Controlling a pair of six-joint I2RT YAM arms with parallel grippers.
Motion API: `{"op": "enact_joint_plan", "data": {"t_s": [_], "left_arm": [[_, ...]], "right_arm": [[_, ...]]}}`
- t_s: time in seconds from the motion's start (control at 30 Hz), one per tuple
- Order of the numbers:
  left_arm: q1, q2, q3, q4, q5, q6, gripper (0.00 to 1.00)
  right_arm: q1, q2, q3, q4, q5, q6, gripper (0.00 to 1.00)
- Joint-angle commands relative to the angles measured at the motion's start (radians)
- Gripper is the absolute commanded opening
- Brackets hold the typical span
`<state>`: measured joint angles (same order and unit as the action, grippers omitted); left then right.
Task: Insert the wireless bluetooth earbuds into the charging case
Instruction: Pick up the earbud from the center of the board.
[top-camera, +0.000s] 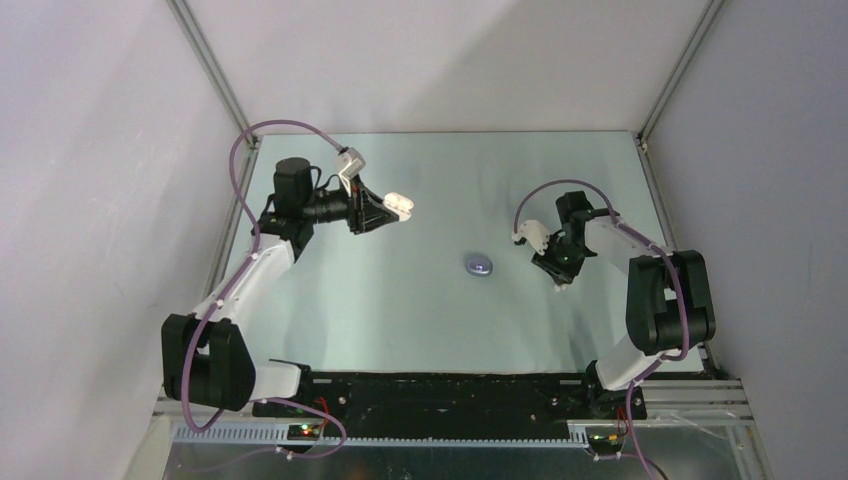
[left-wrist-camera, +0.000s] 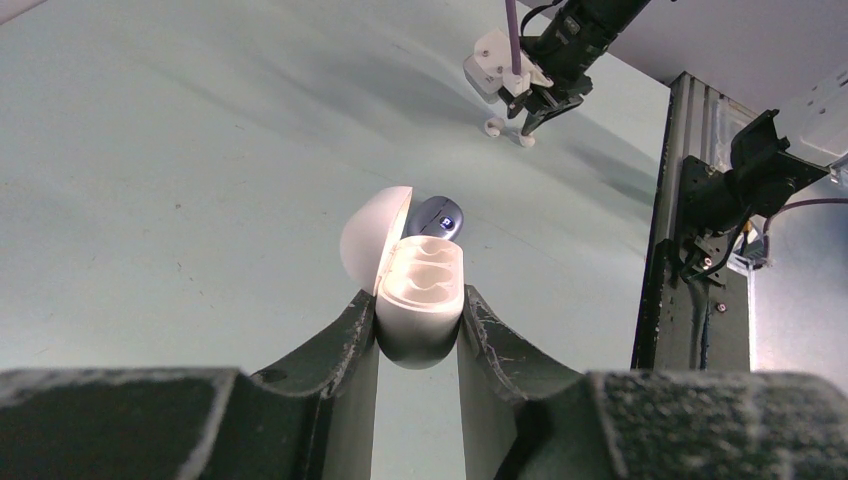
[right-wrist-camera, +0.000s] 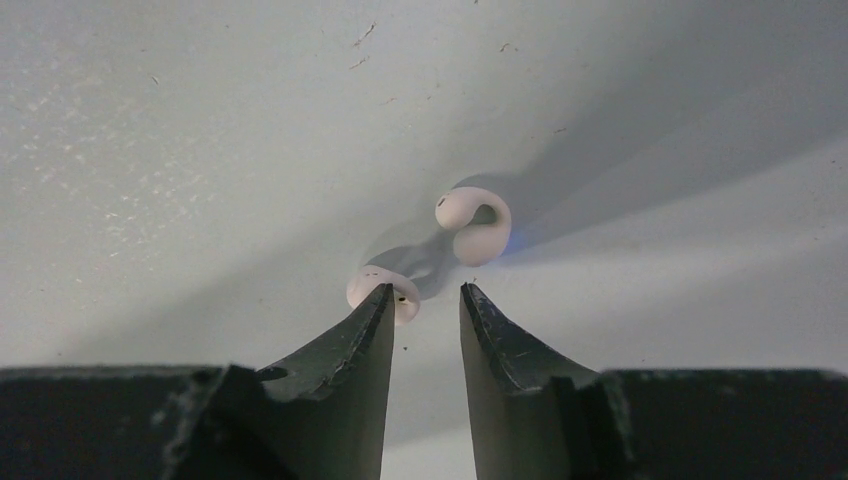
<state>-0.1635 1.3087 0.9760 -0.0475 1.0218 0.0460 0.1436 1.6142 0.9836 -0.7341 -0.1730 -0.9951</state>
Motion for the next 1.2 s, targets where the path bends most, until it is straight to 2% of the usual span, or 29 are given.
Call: {"op": "enact_joint_plan", "data": {"t_s": [0.0,0.2,0.73,1.17], "left_arm": [[0.007,-0.026,0.004,0.02,-0.009,0.02,0.0],[0.007,-0.03,-0.007,0.022,-0.016,0.022,0.0],[0.007,-0.034,-0.015,0.028,-0.016,0.018,0.0],[0.007,-0.03,-0.008,0.02,-0.015,0.018,0.0]], "right_arm": [[-0.001,-0.013,-0.016,-0.041,-0.026,0.01,0.34],[-0.001,-0.01,-0.02,-0.047,-0.034,0.009,0.31],[0.001,-0.032,-0.039,-0.113,-0.1,-0.03,0.32],[-0.002,-0.127,0.004,-0.166,-0.161,-0.033,0.14]]}}
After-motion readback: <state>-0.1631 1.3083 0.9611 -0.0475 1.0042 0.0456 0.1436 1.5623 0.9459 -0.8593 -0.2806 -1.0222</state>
